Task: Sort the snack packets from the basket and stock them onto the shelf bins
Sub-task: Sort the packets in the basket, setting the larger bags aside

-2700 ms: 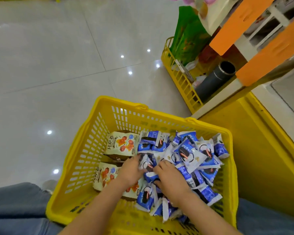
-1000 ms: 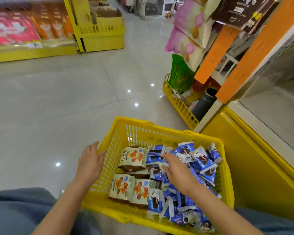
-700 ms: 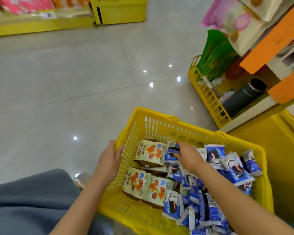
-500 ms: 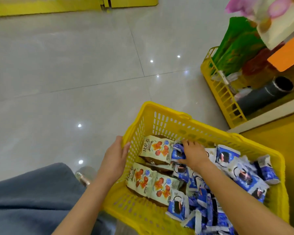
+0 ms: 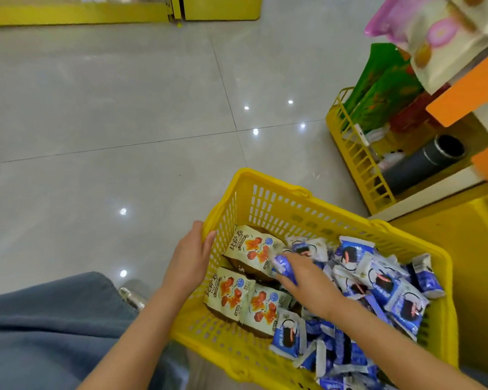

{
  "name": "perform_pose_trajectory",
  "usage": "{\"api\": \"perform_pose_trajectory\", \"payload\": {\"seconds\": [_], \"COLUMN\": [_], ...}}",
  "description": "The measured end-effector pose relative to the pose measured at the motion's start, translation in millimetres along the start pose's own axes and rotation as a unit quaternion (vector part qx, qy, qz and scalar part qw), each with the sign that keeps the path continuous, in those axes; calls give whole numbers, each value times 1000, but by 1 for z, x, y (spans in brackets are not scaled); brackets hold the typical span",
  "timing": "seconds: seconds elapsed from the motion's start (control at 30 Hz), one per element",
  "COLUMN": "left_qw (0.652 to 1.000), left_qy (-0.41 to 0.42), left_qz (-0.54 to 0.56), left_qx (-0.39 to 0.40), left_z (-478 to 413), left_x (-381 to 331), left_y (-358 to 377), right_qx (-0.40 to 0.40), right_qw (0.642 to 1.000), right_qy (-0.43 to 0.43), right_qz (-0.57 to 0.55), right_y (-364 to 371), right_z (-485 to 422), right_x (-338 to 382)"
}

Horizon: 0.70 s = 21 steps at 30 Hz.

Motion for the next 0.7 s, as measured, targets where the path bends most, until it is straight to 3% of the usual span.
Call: {"api": "perform_pose_trajectory", "payload": {"seconds": [0.13,0.23,0.33,0.57,0.7], "left_qw": [1000,1000,1000,1000,1000], "left_qy": [-5,-2,-3,2,8], "left_qz": [12,14,17,11,9], "left_qx": [-2,-3,1,11,12], "left_z": [1,1,0,-2,-2], "left_x": [-1,-1,0,4,5], "left_y": [-1,-1,0,2,3], "right_qx": [130,33,-63,64,85], "right_qw": [991,999,997,979,955], "right_qy": [-36,1,34,109,132], "right_qz": [25,-29,12,158,251], "right_y": [27,15,-1,14,28], "right_z": [36,27,-3,-60,-71], "right_x": [8,1,-15,-52,-53]}}
Point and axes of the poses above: each hand's wrist, its own z-axis away from the middle knuckle, its own y-axis out of the palm, x = y × z, the point moved 4 cm from there along -z, towards the middle knuckle, and after that the axes turned 3 degrees about -z, right-handed, at the moved point
